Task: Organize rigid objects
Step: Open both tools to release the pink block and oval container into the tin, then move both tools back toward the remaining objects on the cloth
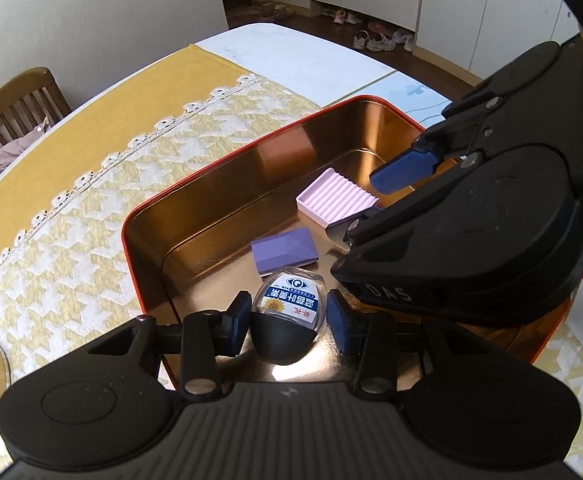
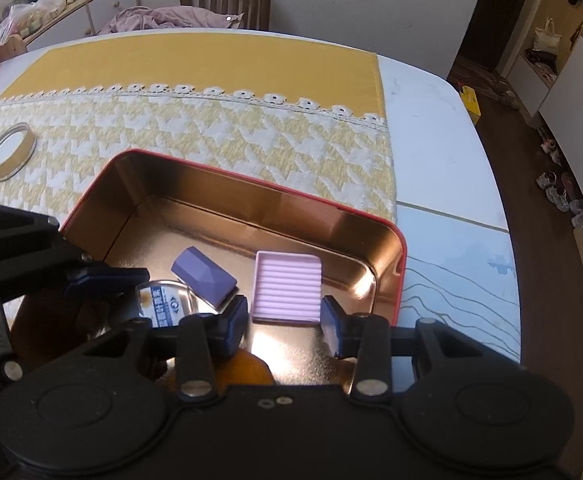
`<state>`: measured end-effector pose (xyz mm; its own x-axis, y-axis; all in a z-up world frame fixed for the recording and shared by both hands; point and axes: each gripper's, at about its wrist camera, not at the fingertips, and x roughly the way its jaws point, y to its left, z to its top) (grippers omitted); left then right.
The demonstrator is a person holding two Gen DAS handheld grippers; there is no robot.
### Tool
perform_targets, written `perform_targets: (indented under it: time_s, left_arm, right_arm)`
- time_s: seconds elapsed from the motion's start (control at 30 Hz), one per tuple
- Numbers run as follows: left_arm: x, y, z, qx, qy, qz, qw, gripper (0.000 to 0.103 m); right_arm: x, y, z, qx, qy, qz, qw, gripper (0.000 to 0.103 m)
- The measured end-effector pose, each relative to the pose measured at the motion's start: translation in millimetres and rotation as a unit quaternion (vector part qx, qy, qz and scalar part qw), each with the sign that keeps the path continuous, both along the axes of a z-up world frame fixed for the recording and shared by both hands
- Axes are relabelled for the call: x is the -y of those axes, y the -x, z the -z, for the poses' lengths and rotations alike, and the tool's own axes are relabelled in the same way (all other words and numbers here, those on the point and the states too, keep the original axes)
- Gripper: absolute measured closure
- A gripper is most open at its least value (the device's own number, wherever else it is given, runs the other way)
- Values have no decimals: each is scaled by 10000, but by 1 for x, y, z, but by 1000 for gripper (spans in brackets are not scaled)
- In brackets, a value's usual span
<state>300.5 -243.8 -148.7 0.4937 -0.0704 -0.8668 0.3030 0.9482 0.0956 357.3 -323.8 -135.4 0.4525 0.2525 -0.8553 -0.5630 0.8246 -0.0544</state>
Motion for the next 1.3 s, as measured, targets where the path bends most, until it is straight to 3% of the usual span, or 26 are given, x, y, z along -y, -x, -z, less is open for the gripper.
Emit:
perform_targets:
  time_s: [0.5,1.3]
  left_arm:
    - [-4,12,-12,159,229,-64,9996,59]
    - [-63,92,-82,878,961,-313,9910,58]
  right_arm:
    - [22,17,-23,79,-510,227,9984,54]
    - [19,93,-79,591,-1038,103,9928,38]
